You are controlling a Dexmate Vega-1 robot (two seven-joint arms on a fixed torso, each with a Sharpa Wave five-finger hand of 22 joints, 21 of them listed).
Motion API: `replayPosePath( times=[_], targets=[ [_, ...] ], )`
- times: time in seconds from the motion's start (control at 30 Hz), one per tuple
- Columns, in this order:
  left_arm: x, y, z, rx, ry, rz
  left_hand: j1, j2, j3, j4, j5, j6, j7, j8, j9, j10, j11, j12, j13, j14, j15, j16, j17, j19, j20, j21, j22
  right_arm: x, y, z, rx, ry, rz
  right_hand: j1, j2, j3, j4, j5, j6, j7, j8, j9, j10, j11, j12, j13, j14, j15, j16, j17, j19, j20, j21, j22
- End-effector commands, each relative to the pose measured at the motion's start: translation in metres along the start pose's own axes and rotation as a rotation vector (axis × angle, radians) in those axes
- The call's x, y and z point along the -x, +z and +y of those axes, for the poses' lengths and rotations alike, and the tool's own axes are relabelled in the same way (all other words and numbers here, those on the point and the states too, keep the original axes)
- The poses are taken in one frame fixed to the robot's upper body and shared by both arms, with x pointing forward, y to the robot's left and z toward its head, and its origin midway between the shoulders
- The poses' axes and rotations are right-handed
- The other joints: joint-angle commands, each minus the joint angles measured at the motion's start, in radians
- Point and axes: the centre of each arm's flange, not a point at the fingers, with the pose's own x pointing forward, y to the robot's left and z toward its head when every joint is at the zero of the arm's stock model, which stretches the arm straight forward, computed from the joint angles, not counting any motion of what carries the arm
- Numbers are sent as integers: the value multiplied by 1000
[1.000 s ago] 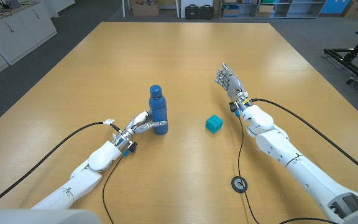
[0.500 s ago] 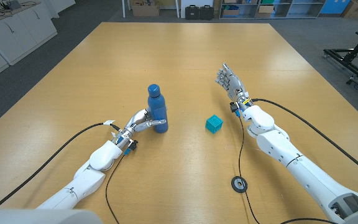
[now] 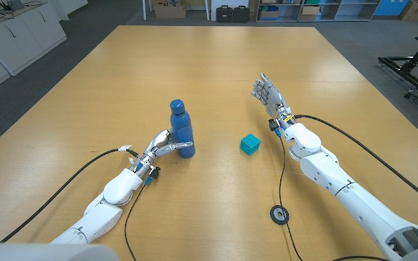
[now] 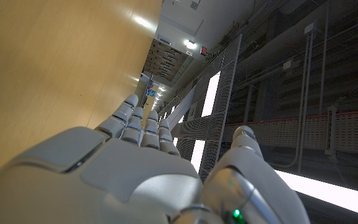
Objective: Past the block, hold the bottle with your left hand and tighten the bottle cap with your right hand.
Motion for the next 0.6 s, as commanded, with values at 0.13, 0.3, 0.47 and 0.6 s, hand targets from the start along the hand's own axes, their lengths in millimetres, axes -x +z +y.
replayPosePath(
  times=[0.13,0.3,0.47,0.6],
  targets=[
    [14,26,20,-23,60,-11,133,135,39,41,5,55,-40,8,1,31,-14,5,6,19,-170,2,2,16,-114,6,3,12,11,12,28,31,-28,5,6,-1,-6,5,8,16,1,2,2,-5,-2,2,4,-6,7,2,7,-8,-1,6],
    [16,30,25,-38,101,-36,130,141,39,46,5,74,-40,14,1,56,-7,11,9,36,-170,2,4,21,-122,5,4,19,14,18,22,40,-43,6,6,-1,-7,5,8,17,0,2,3,-1,-2,2,7,-4,7,2,10,-10,-1,6],
    [14,37,29,-51,122,-43,133,143,40,45,6,83,-40,18,1,63,-10,12,10,43,-172,2,5,24,-123,5,4,27,15,17,17,44,-53,6,6,-1,-7,5,9,19,1,2,4,0,-2,2,7,-5,8,2,11,-9,-1,6],
    [13,44,28,-58,135,-46,134,144,40,45,6,84,-40,18,2,63,-11,11,10,44,-172,1,5,26,-123,5,4,31,15,12,20,50,-48,7,6,-1,-7,5,10,19,1,2,5,0,-1,2,8,-4,8,2,12,-10,-1,6]
  ],
)
